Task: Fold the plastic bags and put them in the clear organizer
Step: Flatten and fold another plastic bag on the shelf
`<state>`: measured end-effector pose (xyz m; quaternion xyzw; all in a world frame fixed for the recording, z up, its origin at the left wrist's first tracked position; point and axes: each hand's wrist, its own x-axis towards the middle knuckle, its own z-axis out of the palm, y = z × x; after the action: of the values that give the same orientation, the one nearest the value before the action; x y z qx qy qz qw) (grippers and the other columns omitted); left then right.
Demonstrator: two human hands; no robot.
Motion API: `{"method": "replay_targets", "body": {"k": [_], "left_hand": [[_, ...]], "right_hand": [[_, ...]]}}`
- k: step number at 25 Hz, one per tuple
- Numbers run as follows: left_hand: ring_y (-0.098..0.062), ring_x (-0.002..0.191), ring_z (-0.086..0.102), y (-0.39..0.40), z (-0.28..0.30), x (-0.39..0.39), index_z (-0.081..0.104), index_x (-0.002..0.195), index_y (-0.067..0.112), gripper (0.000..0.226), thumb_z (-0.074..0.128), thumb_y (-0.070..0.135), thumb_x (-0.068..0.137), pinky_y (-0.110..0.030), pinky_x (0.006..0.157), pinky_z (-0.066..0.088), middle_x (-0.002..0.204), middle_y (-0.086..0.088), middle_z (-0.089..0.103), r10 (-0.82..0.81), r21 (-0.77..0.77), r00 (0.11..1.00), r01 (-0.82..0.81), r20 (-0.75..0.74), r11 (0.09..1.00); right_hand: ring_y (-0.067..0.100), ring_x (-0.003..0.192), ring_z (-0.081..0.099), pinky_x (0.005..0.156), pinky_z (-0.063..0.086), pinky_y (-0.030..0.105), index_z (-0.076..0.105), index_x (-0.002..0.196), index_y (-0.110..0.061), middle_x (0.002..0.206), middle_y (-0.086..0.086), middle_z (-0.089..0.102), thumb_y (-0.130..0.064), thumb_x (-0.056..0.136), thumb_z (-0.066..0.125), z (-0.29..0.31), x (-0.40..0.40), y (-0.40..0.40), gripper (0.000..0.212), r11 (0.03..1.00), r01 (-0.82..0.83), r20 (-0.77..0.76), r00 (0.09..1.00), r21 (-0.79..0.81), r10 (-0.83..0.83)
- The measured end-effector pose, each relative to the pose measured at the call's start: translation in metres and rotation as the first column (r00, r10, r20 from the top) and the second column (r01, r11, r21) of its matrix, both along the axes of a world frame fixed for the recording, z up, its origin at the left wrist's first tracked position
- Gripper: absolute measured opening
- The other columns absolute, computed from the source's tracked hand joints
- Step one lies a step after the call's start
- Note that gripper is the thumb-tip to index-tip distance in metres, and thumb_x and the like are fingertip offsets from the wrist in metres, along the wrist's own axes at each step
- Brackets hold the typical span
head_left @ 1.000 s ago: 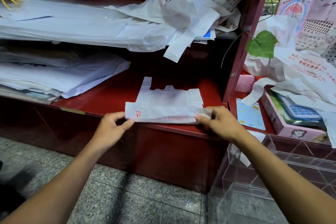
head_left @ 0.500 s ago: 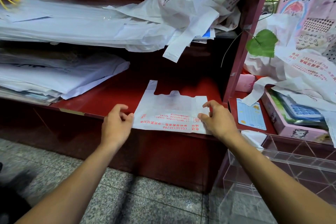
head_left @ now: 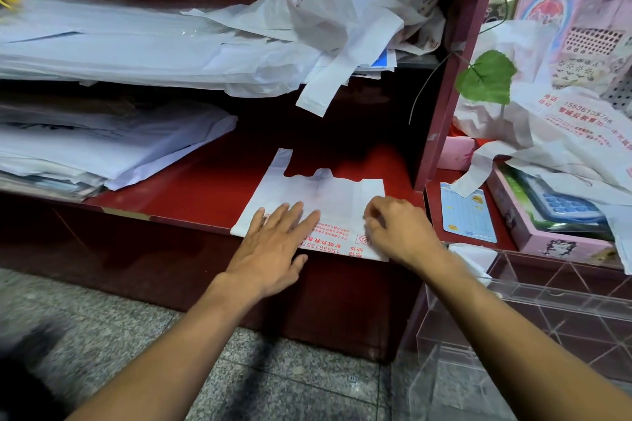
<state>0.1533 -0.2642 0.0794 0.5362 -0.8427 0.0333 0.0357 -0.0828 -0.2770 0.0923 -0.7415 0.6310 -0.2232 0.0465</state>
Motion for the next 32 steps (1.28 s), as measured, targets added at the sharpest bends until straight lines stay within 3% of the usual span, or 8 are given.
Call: {"method": "replay_targets", "body": {"k": [5, 10, 12, 14, 17, 20, 24, 32], "left_hand": [[-0.020, 0.152, 0.006, -0.007, -0.007, -0.001, 0.007, 0.156, 0.038, 0.061, 0.038, 0.031, 0.104, -0.043, 0.122, 0.004, 0.165, 0.002, 0.006, 0.004, 0.069, 1.000, -0.003, -0.020, 0.998], [-0.016, 0.152, 0.008, -0.014, -0.007, 0.008, 0.016, 0.154, 0.043, 0.054, 0.036, 0.028, 0.105, -0.044, 0.123, 0.007, 0.164, 0.007, 0.012, -0.031, 0.105, 0.991, 0.045, -0.127, 0.993], [-0.015, 0.152, 0.006, -0.014, -0.007, 0.009, 0.016, 0.154, 0.044, 0.054, 0.035, 0.030, 0.106, -0.045, 0.123, 0.007, 0.165, 0.008, 0.011, -0.019, 0.118, 0.992, 0.034, -0.122, 0.992], [-0.015, 0.152, 0.004, -0.013, -0.007, 0.009, 0.012, 0.155, 0.042, 0.054, 0.033, 0.032, 0.106, -0.047, 0.123, 0.006, 0.165, 0.008, 0.008, -0.009, 0.120, 0.996, 0.020, -0.089, 0.993], [-0.014, 0.152, 0.001, -0.012, -0.005, 0.007, 0.004, 0.157, 0.036, 0.056, 0.028, 0.037, 0.106, -0.046, 0.123, 0.004, 0.165, 0.008, 0.004, 0.010, 0.128, 0.998, -0.001, -0.068, 0.992], [-0.012, 0.152, -0.005, -0.011, -0.004, 0.008, -0.003, 0.157, 0.030, 0.060, 0.021, 0.047, 0.105, -0.045, 0.123, 0.000, 0.165, 0.008, -0.002, 0.071, 0.162, 0.996, -0.061, -0.055, 0.985], [-0.014, 0.151, -0.014, -0.013, -0.005, 0.008, -0.008, 0.157, 0.026, 0.072, 0.016, 0.062, 0.099, -0.049, 0.121, -0.006, 0.164, 0.006, -0.013, 0.171, 0.218, 0.985, -0.163, -0.017, 0.962], [-0.013, 0.149, -0.022, -0.014, -0.009, 0.000, -0.013, 0.154, 0.037, 0.075, 0.020, 0.068, 0.096, -0.049, 0.119, -0.016, 0.162, 0.010, -0.019, 0.102, 0.188, 0.994, -0.094, -0.031, 0.978]], "right_hand": [[0.020, 0.094, 0.056, 0.081, 0.048, 0.036, 0.066, 0.090, -0.021, 0.099, -0.004, 0.064, -0.020, 0.084, 0.060, 0.008, -0.007, -0.003, 0.008, 0.998, -0.061, 0.078, 0.995, 0.001, 0.061], [0.029, 0.113, 0.051, 0.087, 0.041, 0.040, 0.058, 0.095, -0.018, 0.116, -0.001, 0.058, -0.035, 0.091, 0.052, -0.002, -0.020, -0.029, 0.018, 0.978, -0.005, -0.160, 0.986, 0.209, 0.039], [0.034, 0.125, 0.044, 0.094, 0.040, 0.044, 0.054, 0.111, -0.013, 0.136, 0.005, 0.047, -0.038, 0.095, 0.049, 0.000, -0.024, -0.041, 0.030, 0.968, 0.074, -0.224, 0.974, 0.240, -0.019], [0.036, 0.122, 0.045, 0.095, 0.041, 0.046, 0.049, 0.131, -0.010, 0.144, 0.009, 0.040, -0.033, 0.096, 0.048, 0.006, -0.023, -0.043, 0.041, 0.987, 0.153, -0.245, 0.960, 0.054, -0.135], [0.030, 0.094, 0.055, 0.080, 0.042, 0.040, 0.062, 0.112, -0.012, 0.113, 0.007, 0.059, -0.033, 0.093, 0.044, 0.006, -0.010, -0.026, 0.033, 0.977, -0.088, -0.203, 0.978, -0.193, 0.048], [0.020, 0.097, 0.057, 0.086, 0.042, 0.038, 0.063, 0.110, -0.020, 0.110, -0.002, 0.063, -0.053, 0.094, 0.031, -0.001, -0.005, -0.006, 0.048, 0.961, -0.269, -0.112, 0.955, 0.058, 0.274], [0.018, 0.116, 0.048, 0.095, 0.038, 0.033, 0.053, 0.133, -0.020, 0.133, -0.004, 0.057, -0.060, 0.096, 0.041, -0.001, -0.013, -0.009, 0.055, 0.968, -0.214, -0.016, 0.976, 0.134, 0.218], [0.027, 0.135, 0.039, 0.106, 0.033, 0.042, 0.044, 0.144, -0.021, 0.155, 0.006, 0.037, -0.060, 0.094, 0.025, -0.018, 0.013, 0.011, 0.066, 0.958, -0.285, -0.371, 0.892, -0.017, 0.259]]}}
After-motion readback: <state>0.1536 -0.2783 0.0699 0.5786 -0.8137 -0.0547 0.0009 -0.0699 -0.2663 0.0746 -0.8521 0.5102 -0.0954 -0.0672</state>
